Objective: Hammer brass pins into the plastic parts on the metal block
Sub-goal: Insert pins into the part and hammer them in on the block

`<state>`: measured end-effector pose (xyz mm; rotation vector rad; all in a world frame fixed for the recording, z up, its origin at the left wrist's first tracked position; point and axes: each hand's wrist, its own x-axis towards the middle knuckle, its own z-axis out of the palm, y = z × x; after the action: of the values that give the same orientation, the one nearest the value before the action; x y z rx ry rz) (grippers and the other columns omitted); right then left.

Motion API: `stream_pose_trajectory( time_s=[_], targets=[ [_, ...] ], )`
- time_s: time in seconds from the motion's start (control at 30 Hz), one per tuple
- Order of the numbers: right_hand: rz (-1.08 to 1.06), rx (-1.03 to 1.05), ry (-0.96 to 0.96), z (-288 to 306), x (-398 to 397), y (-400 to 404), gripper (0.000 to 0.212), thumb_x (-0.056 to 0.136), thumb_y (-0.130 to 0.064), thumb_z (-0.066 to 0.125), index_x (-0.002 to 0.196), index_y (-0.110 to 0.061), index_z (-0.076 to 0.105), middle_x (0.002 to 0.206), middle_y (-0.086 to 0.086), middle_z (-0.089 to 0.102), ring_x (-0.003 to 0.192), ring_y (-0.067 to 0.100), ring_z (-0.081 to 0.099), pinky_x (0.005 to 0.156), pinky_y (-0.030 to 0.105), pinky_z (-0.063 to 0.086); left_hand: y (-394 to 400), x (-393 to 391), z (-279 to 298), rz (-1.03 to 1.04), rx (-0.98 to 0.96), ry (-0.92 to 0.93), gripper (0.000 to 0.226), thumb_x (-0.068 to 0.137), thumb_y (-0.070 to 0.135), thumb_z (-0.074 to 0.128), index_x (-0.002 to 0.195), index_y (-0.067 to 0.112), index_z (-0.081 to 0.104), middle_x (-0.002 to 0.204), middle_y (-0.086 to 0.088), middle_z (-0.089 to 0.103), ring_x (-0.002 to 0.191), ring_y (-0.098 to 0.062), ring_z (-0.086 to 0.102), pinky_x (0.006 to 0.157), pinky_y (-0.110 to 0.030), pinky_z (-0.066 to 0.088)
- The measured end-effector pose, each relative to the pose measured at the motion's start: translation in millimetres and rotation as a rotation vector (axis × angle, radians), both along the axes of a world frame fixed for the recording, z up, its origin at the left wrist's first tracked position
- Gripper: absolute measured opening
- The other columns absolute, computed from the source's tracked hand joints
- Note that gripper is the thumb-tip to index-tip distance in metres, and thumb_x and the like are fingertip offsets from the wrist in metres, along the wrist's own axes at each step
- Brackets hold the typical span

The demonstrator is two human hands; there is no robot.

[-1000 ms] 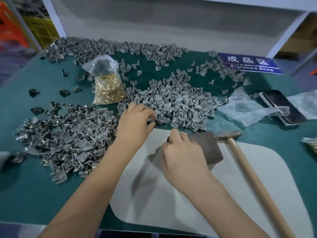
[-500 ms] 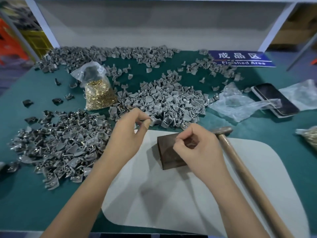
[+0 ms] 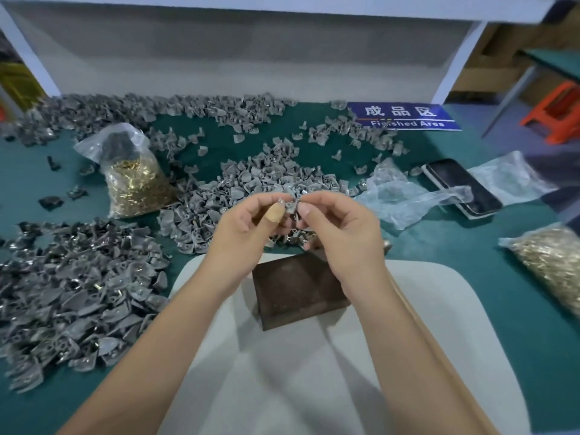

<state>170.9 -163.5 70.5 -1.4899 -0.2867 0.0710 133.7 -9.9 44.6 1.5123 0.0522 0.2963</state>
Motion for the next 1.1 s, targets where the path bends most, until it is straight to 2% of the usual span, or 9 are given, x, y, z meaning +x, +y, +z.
stream_pose_trajectory(
  time_s=[0.1,0.17,0.27,0.4,0.53,0.67,0.83,1.0,1.1],
  targets=[
    [-0.016,-0.056,-0.073,-1.2,11.4,4.2,0.024,0.090,-0.013,0.076,0.088,-0.037,0.080,0.083,-0.003,0.076,0.062,0.008,0.061,0.047,0.026,0.053,3.9,4.0,-1.7,0.075,0.054,-0.082,0.013,0.096,0.024,0.067,0.106,0.028,0.073,0.093,-0.001,0.078,0.085,-0.015,0.074,0.075,-0.021,0.057],
    [-0.027,-0.074,-0.079,-8.0,14.6,6.5,0.022,0.091,-0.014,0.076,0.090,-0.036,0.080,0.077,-0.008,0.075,0.063,0.004,0.061,0.050,0.022,0.052,4.0,3.7,-6.9,0.111,0.061,-0.110,0.011,0.093,0.025,0.070,0.102,0.030,0.074,0.091,-0.002,0.078,0.084,-0.019,0.075,0.074,-0.022,0.058],
    [-0.056,-0.145,-0.130,-17.0,14.3,5.9,0.017,0.092,-0.017,0.075,0.095,-0.033,0.080,0.076,-0.017,0.073,0.072,0.000,0.065,0.066,0.016,0.050,5.0,1.6,-14.3,0.151,0.123,-0.121,0.014,0.095,0.023,0.070,0.102,0.035,0.074,0.090,0.004,0.078,0.084,-0.018,0.075,0.073,-0.025,0.059],
    [-0.023,-0.235,-0.280,-19.0,12.7,3.2,0.017,0.092,-0.012,0.075,0.098,-0.028,0.078,0.095,-0.006,0.074,0.093,0.010,0.069,0.083,0.021,0.052,1.3,-3.3,-18.8,0.205,0.189,-0.163,0.013,0.097,0.025,0.068,0.106,0.034,0.072,0.096,0.009,0.077,0.091,-0.014,0.074,0.077,-0.024,0.059],
    [0.004,-0.254,-0.320,-20.1,11.2,3.7,0.018,0.092,-0.010,0.074,0.097,-0.027,0.077,0.097,-0.002,0.071,0.094,0.010,0.068,0.085,0.019,0.049,-5.4,-7.4,-24.3,0.213,0.192,-0.182,0.013,0.095,0.025,0.071,0.104,0.034,0.072,0.100,0.010,0.076,0.097,-0.016,0.073,0.085,-0.030,0.059],
    [0.036,-0.309,-0.334,-21.5,12.4,2.0,0.014,0.092,-0.009,0.075,0.098,-0.021,0.079,0.096,-0.001,0.071,0.094,0.010,0.067,0.085,0.018,0.048,-5.3,-8.8,-26.0,0.235,0.216,-0.178,0.012,0.096,0.024,0.070,0.104,0.033,0.071,0.099,0.012,0.076,0.096,-0.014,0.073,0.085,-0.036,0.059],
    [0.024,-0.309,-0.363,-22.2,9.1,-0.4,0.018,0.092,-0.009,0.074,0.097,-0.026,0.078,0.092,-0.003,0.072,0.090,0.011,0.067,0.083,0.016,0.047,-7.2,-12.1,-24.0,0.232,0.202,-0.191,0.011,0.095,0.023,0.071,0.105,0.026,0.073,0.097,0.009,0.077,0.093,-0.018,0.075,0.085,-0.044,0.060],
    [0.043,-0.315,-0.322,-19.0,9.8,-3.7,0.015,0.092,-0.011,0.075,0.097,-0.025,0.079,0.092,-0.001,0.072,0.089,0.012,0.066,0.082,0.016,0.047,-8.3,-13.6,-22.4,0.222,0.226,-0.216,0.012,0.094,0.023,0.072,0.104,0.030,0.073,0.096,0.010,0.077,0.089,-0.019,0.075,0.083,-0.042,0.061],
    [0.025,-0.374,-0.394,-17.2,8.3,-6.6,0.015,0.091,-0.013,0.076,0.097,-0.026,0.080,0.090,-0.003,0.071,0.086,0.011,0.064,0.077,0.015,0.045,-7.3,-15.3,-19.9,0.230,0.302,-0.266,0.020,0.094,0.019,0.072,0.104,0.037,0.071,0.096,0.014,0.076,0.091,-0.013,0.074,0.084,-0.032,0.060]
  ],
)
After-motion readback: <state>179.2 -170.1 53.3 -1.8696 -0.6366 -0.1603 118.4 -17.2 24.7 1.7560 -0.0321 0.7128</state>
